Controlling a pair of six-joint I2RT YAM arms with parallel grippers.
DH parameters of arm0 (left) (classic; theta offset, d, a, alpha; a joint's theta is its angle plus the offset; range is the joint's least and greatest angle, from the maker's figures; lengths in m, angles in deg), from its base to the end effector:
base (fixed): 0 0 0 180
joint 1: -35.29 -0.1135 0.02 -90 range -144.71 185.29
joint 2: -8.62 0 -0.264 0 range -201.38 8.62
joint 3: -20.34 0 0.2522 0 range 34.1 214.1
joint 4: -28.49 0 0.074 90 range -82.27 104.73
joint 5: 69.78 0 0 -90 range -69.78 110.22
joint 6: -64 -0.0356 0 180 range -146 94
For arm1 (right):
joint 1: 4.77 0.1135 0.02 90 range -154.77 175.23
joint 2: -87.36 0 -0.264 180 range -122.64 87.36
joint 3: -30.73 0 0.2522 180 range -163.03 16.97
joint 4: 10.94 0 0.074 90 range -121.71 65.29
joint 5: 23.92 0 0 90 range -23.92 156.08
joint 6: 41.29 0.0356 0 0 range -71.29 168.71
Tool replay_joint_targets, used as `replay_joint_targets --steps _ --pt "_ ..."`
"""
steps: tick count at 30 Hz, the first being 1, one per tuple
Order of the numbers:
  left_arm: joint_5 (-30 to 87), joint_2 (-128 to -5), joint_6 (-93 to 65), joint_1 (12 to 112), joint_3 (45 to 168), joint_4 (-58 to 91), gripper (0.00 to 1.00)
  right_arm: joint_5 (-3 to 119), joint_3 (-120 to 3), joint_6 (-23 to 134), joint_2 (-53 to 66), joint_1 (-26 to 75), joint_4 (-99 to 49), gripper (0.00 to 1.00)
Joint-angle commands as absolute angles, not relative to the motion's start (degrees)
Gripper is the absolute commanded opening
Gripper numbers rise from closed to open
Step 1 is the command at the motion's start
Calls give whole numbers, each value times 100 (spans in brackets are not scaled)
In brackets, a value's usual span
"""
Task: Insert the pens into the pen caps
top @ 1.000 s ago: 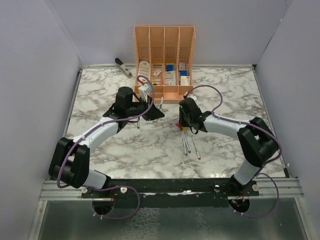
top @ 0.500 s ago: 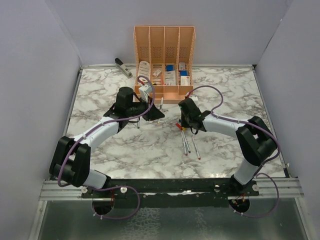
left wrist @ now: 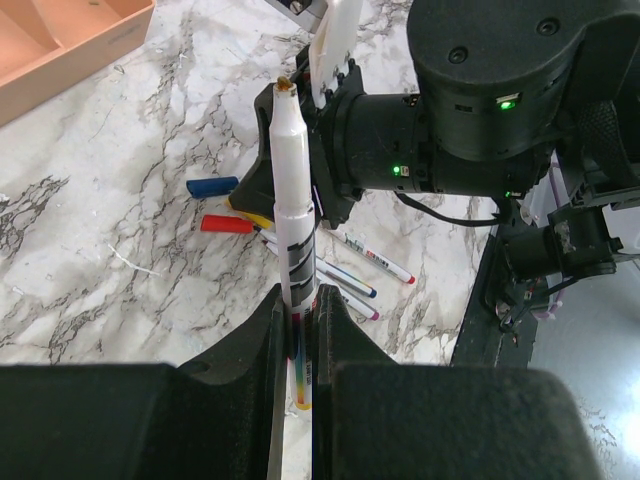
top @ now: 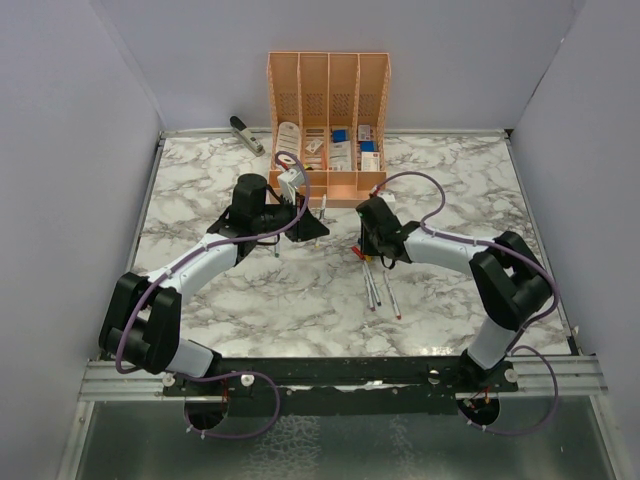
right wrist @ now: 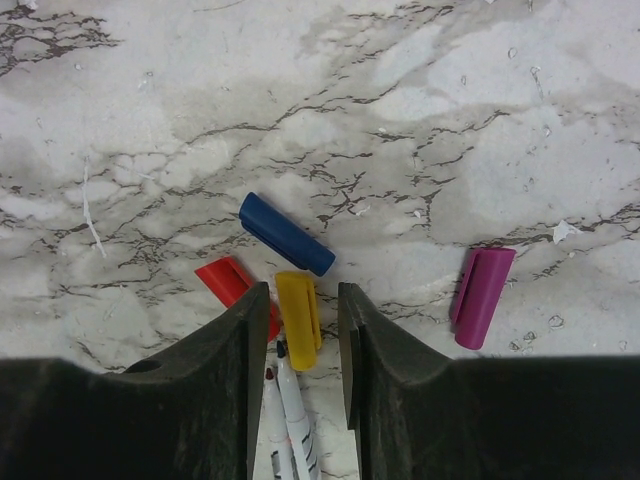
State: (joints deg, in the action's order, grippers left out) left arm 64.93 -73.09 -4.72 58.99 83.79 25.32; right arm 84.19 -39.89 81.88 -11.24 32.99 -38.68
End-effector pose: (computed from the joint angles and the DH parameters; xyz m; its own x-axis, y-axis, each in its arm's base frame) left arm 0.2773 -0.1491 0.2594 -0.6330 -0.0038 -0.7741 0.7035 0.4144 -0.5774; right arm 0.2779 0.2012 0.1671 -0.7895 0.0462 -0.6120 -0.0139 0.9956 0.0932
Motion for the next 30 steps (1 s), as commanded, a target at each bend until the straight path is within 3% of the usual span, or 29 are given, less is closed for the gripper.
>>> replay_joint_targets --steps 1,30 --pt "6508 -7331 -514 5893 8495 2607 0 8349 -4147 8176 -1358 3276 -4005 34" --pt "6524 -7558 -412 5893 8543 2827 0 8248 -4120 8464 -1774 3432 -5100 29"
